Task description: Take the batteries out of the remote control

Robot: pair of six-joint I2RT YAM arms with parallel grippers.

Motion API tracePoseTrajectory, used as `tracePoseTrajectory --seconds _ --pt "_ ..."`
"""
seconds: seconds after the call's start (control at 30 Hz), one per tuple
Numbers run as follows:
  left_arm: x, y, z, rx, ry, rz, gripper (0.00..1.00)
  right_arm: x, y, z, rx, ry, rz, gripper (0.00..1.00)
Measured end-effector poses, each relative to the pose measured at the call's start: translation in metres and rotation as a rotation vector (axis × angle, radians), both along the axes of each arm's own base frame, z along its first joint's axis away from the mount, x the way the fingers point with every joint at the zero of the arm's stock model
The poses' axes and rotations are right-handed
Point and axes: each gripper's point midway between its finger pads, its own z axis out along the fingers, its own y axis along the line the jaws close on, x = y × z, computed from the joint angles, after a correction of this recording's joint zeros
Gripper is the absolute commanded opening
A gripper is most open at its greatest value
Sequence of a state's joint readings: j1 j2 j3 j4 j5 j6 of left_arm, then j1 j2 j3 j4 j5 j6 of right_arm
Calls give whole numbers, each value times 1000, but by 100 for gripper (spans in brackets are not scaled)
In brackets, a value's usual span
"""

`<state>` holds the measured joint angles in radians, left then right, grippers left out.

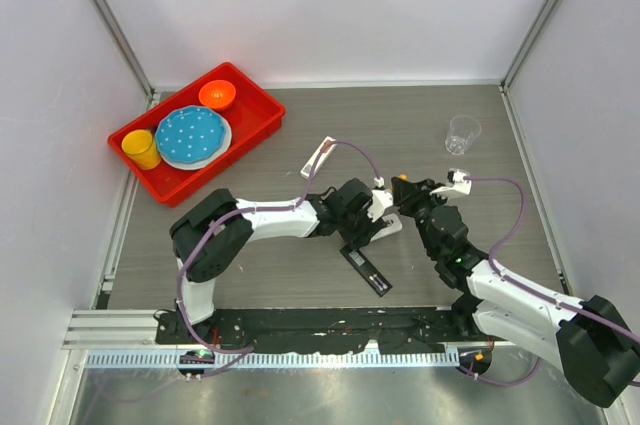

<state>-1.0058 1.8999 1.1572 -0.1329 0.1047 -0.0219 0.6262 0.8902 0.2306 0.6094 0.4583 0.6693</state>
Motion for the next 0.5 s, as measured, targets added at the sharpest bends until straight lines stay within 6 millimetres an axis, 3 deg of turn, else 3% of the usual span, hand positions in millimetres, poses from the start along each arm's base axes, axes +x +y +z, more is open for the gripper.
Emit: tracePoseTrajectory --seconds 0.33,0.5 --pt "1 1 0 -4 -15 9 1 -3 -7 -4 -47 32 -18 1" --pt "1 4 0 -11 -30 25 7 -5 -19 -13 -85 76 -58 1"
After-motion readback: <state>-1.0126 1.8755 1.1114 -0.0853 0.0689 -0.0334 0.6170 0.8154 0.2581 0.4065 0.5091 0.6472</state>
